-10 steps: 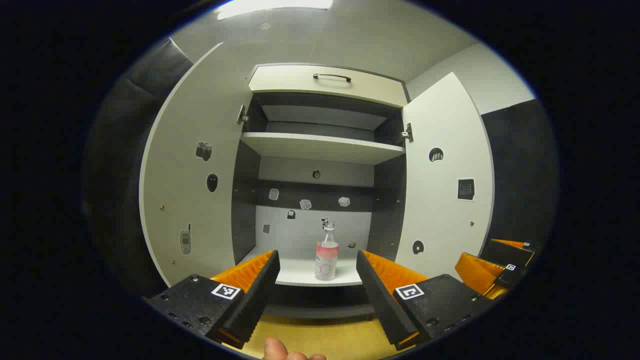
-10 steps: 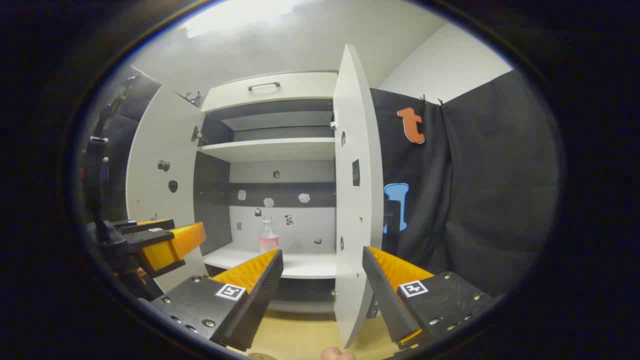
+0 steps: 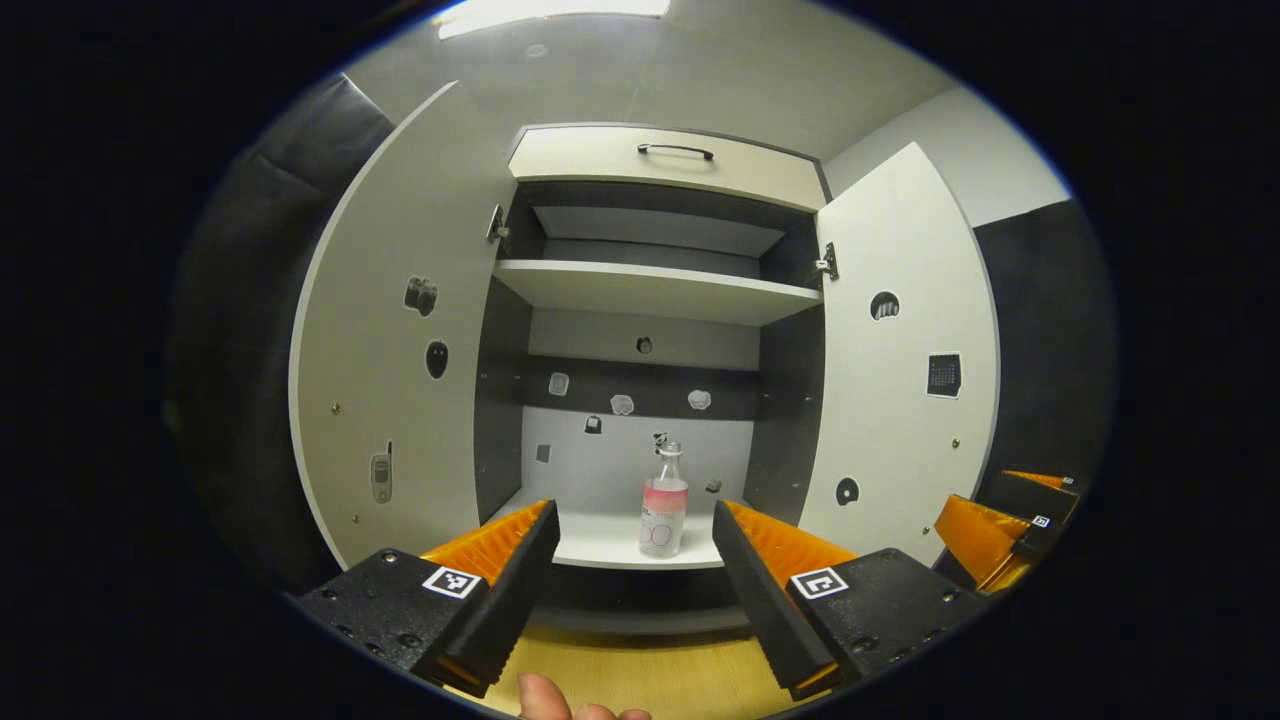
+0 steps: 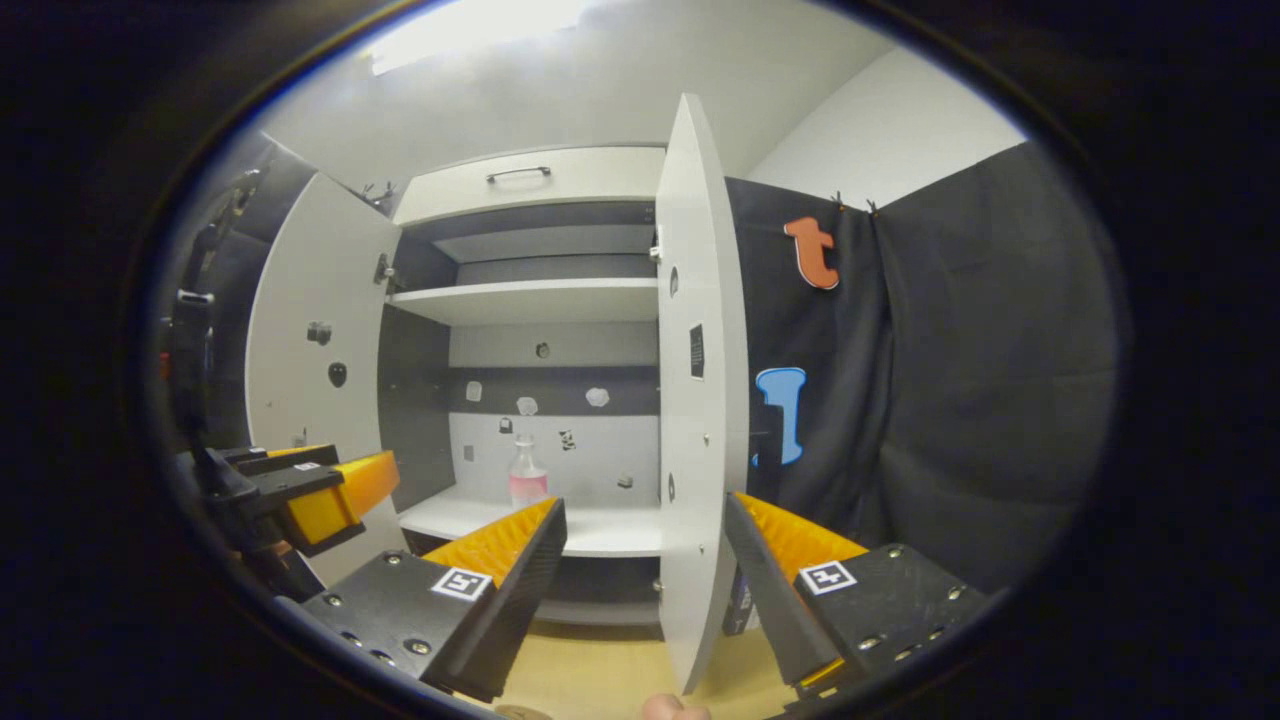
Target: Grasp the bottle in the cabinet with the left hand and place it on the coaster, then close the right door with the right hand and the left door with the left hand.
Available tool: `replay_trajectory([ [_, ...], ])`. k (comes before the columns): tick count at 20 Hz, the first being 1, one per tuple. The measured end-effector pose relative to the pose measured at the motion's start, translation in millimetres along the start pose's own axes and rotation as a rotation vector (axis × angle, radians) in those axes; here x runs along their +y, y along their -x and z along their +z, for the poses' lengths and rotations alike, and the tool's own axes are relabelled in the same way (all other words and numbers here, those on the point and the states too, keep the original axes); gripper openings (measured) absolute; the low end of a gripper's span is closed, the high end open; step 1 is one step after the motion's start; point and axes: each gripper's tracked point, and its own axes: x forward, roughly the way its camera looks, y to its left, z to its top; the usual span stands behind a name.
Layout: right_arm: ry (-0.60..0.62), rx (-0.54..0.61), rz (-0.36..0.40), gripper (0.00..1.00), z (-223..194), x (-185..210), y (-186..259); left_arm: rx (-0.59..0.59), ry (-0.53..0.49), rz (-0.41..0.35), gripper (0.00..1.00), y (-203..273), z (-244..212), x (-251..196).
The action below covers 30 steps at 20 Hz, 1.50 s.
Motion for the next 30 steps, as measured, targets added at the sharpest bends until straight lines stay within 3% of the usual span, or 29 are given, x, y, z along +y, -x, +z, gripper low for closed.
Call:
replay_trajectory([
  [9, 0.001, 0.008, -0.028, 0.96, 0, -10, 6, 0.0, 0.018, -0.033, 0.97, -10, -1, -12],
  [16, 0.019, -0.005, -0.091, 0.96, 0, -36, 6, 0.033, 0.037, -0.03, 0.97, -43, -12, -12],
  [19, 0.031, -0.018, -0.125, 0.93, 2, -49, 5, 0.031, 0.031, -0.029, 0.97, -77, -13, -12],
  [22, 0.045, -0.023, -0.171, 0.96, 0, -67, 4, 0.048, 0.025, -0.043, 0.97, -120, -19, -17],
  [30, 0.073, -0.016, -0.329, 0.96, -5, -120, 6, 0.196, 0.037, -0.034, 0.97, -225, -66, -27],
])
